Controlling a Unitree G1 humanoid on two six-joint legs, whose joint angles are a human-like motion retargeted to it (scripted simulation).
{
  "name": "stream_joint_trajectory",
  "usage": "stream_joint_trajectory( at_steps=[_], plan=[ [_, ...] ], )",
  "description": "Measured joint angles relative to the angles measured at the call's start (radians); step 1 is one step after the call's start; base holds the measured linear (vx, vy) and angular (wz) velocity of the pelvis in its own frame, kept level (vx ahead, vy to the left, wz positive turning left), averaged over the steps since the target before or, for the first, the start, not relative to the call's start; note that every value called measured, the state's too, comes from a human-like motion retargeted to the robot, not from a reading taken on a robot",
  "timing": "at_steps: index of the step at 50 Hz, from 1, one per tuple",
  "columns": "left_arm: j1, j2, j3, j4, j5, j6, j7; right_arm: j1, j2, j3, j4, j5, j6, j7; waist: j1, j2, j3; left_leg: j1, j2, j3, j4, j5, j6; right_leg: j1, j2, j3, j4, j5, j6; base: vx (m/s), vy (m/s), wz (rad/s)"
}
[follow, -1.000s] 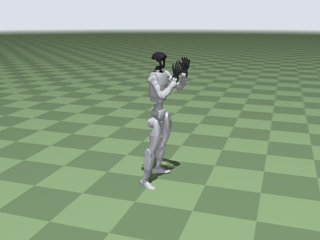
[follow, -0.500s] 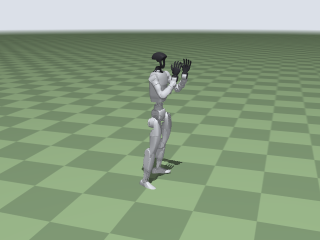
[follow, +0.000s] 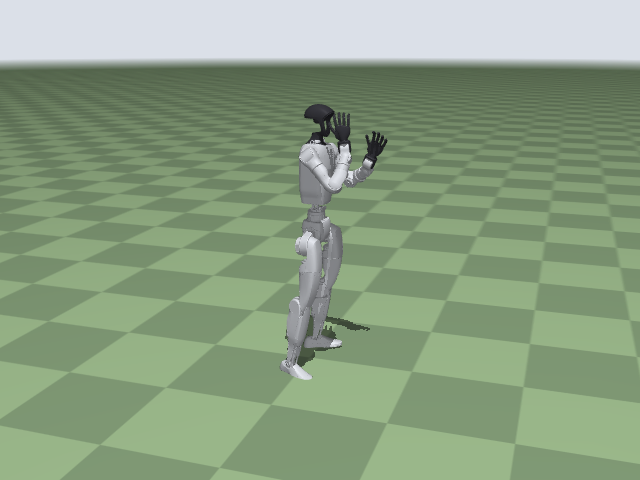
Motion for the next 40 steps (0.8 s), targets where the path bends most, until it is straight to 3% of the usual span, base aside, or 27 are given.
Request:
stream_joint_trajectory(
  at_steps=[5,10,15,23,28,33,40],
  plan=[
    [-0.06,-0.023,0.034,-0.173,0.159,-0.016,0.067,0.043,-0.012,0.022,0.168,0.032,0.023,-0.023,-0.003,-0.014,0.004,0.003,-0.007,-0.004,0.0,-0.002,-0.006,0.004,-0.009,-0.001,0.005,-0.002,0.0,0.0,0.0,0.0],
    [-0.172,-0.005,0.094,-0.324,0.329,0.027,0.101,0.062,-0.007,0.074,0.445,0.102,0.076,0.067,0.004,-0.017,0.001,0.007,-0.007,-0.003,0.005,-0.006,-0.012,0.008,-0.011,0.0,0.008,-0.002,-0.004,0.0,0.0,0.0],
    [-0.109,0.04,0.171,-0.277,0.351,0.031,0.11,0.017,0.025,0.094,0.324,0.079,0.033,0.078,0.015,-0.02,0.009,0.006,-0.008,-0.001,0.008,-0.006,-0.007,0.006,-0.012,0.005,0.008,-0.001,0.0,0.0,0.0,0.0],
    [0.098,0.069,0.149,0.059,0.006,0.033,-0.023,-0.169,0.108,0.081,0.119,0.102,0.026,0.071,0.033,-0.036,0.029,0.004,-0.016,-0.018,0.006,-0.001,0.011,0.011,-0.022,-0.009,0.015,-0.006,-0.004,0.0,0.0,0.02],
    [0.05,0.042,0.151,-0.075,0.098,0.008,0.019,-0.129,0.089,0.091,0.336,0.058,0.065,0.032,0.056,-0.047,0.03,-0.003,-0.014,-0.039,0.007,0.0,0.001,0.018,-0.023,-0.031,0.02,-0.008,-0.01,-0.01,0.01,0.23],
    [-0.091,0.02,0.157,-0.243,0.24,0.025,0.042,-0.065,0.085,0.115,0.591,0.08,0.1,0.097,0.076,-0.044,0.025,-0.009,-0.013,-0.059,0.006,0.002,-0.013,0.026,-0.023,-0.053,0.021,-0.009,-0.015,-0.01,0.01,0.23],
    [-0.059,0.043,0.145,-0.204,0.219,0.021,0.056,-0.09,0.109,0.096,0.303,0.084,0.031,0.091,0.072,-0.035,0.025,-0.016,-0.021,-0.069,0.002,0.008,-0.009,0.024,-0.03,-0.062,0.017,-0.009,-0.011,0.0,0.0,0.0]
  ],
)
